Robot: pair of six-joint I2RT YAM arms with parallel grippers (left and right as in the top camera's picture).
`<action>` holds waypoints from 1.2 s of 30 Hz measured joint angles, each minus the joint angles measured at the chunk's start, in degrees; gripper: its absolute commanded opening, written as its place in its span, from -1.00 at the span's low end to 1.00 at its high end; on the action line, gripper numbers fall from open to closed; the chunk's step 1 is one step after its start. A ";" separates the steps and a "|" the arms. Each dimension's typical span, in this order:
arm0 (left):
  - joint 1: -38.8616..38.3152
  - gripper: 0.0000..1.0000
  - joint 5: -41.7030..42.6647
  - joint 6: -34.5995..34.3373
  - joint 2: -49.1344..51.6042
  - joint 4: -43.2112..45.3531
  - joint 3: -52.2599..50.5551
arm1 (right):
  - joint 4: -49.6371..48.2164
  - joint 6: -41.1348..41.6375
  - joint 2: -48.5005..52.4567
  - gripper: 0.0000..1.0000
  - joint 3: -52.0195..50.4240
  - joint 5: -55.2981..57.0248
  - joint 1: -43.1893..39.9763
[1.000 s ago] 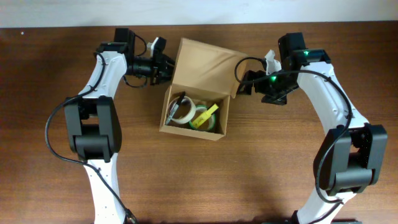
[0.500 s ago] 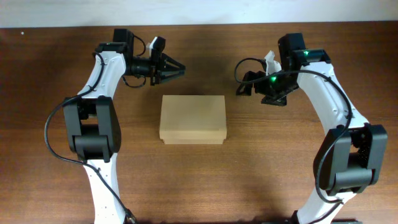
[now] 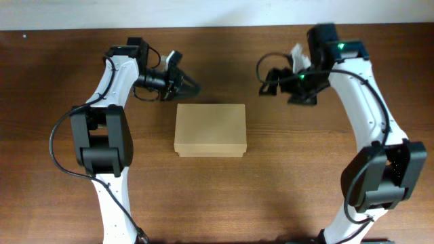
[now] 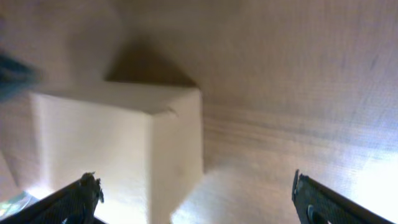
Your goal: Pack container
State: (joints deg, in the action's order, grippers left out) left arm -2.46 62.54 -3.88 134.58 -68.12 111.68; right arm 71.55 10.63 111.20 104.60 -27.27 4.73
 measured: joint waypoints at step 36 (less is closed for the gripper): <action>-0.22 -0.97 -46.95 4.33 -58.12 -11.37 2.56 | 15.52 -1.57 -0.02 -0.77 3.28 16.33 30.64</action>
State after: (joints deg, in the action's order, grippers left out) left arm -2.68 15.59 0.45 76.47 -79.48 114.24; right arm 87.07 9.06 111.18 107.87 -10.94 35.38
